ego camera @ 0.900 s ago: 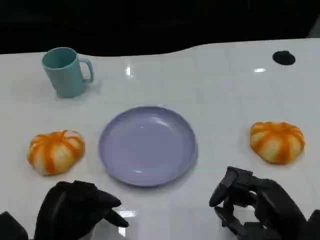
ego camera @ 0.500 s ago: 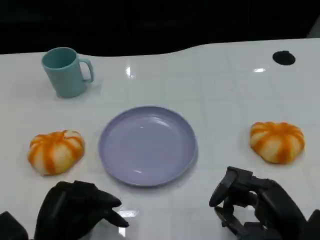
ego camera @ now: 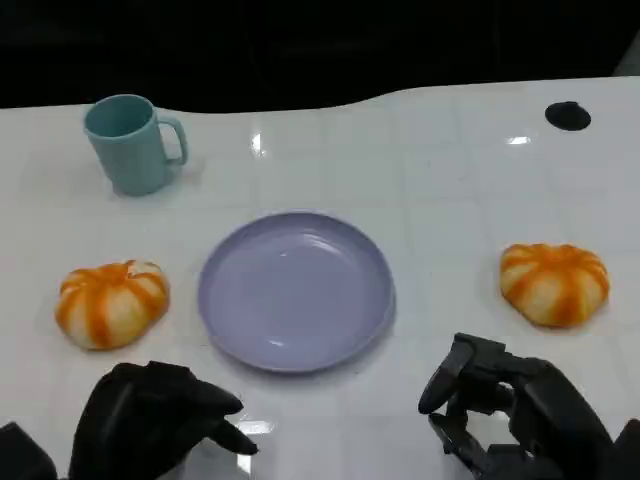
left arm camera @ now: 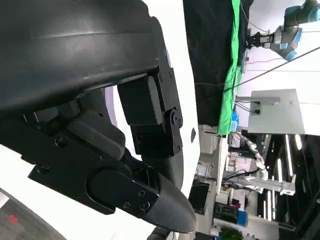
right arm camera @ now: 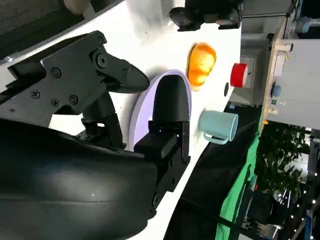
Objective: Grasp the bread from the table and place it into the plate.
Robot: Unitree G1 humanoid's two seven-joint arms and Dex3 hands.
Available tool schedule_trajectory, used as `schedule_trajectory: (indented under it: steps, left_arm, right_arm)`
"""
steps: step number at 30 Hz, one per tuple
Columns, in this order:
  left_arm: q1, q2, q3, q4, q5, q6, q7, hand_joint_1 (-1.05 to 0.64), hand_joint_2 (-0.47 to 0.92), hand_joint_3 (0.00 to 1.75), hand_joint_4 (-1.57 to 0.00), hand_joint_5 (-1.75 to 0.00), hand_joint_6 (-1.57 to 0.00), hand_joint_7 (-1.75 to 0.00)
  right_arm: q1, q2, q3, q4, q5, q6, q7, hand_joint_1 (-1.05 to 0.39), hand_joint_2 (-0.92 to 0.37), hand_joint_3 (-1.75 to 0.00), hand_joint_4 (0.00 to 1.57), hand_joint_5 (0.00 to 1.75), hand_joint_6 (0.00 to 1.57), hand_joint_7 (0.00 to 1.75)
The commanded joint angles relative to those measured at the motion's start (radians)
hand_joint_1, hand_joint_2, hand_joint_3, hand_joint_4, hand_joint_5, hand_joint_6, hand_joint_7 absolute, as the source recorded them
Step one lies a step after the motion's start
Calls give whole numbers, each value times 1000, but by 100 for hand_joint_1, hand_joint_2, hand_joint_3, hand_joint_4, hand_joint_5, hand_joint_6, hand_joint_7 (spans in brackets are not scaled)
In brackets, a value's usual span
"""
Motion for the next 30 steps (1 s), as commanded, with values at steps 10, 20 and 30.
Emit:
schedule_trajectory:
  steps: [10, 20, 30]
  left_arm:
    - [4, 14, 4, -7, -1, 1, -4, -105, 78, 0, -157, -38, -157, -14]
    - [2, 14, 5, -5, -2, 4, -2, -105, 79, 0, -157, -38, -157, -14]
    - [12, 11, 2, -15, -4, 1, -4, -105, 78, 0, -157, -38, -157, -13]
  right_arm:
    - [6, -9, -4, -14, 2, 3, -6, -12, -58, -94, 66, 175, 64, 136]
    - [0, 2, -15, -47, 69, 34, 12, -8, -65, -81, 61, 137, 63, 110]
    - [-1, -13, -23, -102, -1, -10, -25, -8, -60, -81, 46, 114, 46, 89]
